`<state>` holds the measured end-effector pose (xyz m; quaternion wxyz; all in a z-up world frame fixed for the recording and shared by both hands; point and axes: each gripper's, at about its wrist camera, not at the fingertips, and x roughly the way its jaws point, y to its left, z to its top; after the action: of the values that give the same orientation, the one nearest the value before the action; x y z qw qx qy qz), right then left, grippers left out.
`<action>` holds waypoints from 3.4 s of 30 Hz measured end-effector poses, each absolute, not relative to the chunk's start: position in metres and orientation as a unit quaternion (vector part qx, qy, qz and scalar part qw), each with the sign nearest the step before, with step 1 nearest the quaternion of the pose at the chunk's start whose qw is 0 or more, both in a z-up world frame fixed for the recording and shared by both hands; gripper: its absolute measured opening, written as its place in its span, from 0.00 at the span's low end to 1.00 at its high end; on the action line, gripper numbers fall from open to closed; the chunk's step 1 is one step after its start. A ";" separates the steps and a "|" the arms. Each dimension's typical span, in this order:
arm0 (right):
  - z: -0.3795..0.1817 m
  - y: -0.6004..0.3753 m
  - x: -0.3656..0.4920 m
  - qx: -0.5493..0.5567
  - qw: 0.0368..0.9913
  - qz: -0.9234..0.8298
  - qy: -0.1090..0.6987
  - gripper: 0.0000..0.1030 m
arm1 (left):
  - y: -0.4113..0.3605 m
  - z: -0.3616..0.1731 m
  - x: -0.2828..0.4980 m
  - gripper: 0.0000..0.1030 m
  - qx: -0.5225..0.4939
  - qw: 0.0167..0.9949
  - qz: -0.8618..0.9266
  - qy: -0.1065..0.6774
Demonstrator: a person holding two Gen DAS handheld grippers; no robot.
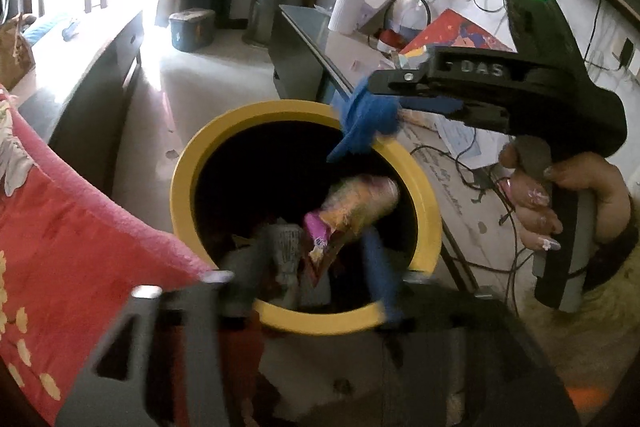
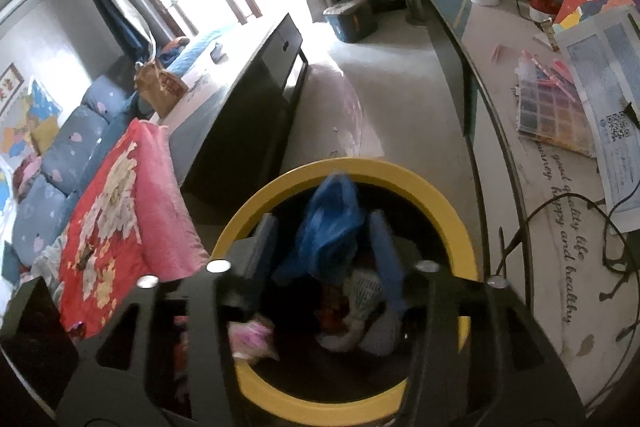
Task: Collect trash
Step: 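Open both tools to drop the glove and snack bag into the bin, then move both tools back over the remaining wrappers on the bedspread, then grasp the brown chocolate-bar wrapper with the right tool while the left tool grasps the purple foil wrapper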
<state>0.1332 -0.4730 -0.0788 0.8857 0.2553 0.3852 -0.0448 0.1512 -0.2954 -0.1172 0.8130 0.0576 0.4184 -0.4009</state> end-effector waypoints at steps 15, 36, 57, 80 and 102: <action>-0.055 -0.446 0.129 0.236 0.909 -0.019 0.343 0.61 | -0.231 -0.079 0.144 0.94 0.027 0.876 -0.333 0.348; -0.017 -0.366 0.125 0.182 0.931 0.066 0.308 0.77 | -0.124 -0.032 0.128 0.94 -0.014 0.938 -0.213 0.275; 0.006 -0.266 0.131 0.113 0.930 0.152 0.316 0.79 | -0.006 -0.003 0.109 0.94 -0.044 0.966 -0.107 0.232; -0.009 -0.109 0.211 0.075 0.895 0.236 0.372 0.79 | 0.072 -0.058 0.098 0.93 -0.014 0.940 -0.100 0.327; -0.086 -0.014 0.316 0.090 0.845 0.196 0.489 0.39 | 0.067 -0.106 0.116 0.45 -0.026 0.891 -0.149 0.429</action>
<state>0.3165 -0.0144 -0.0861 0.8451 0.0905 0.4889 0.1964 0.1163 0.0673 -0.1063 0.8908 -0.0263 0.4285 -0.1485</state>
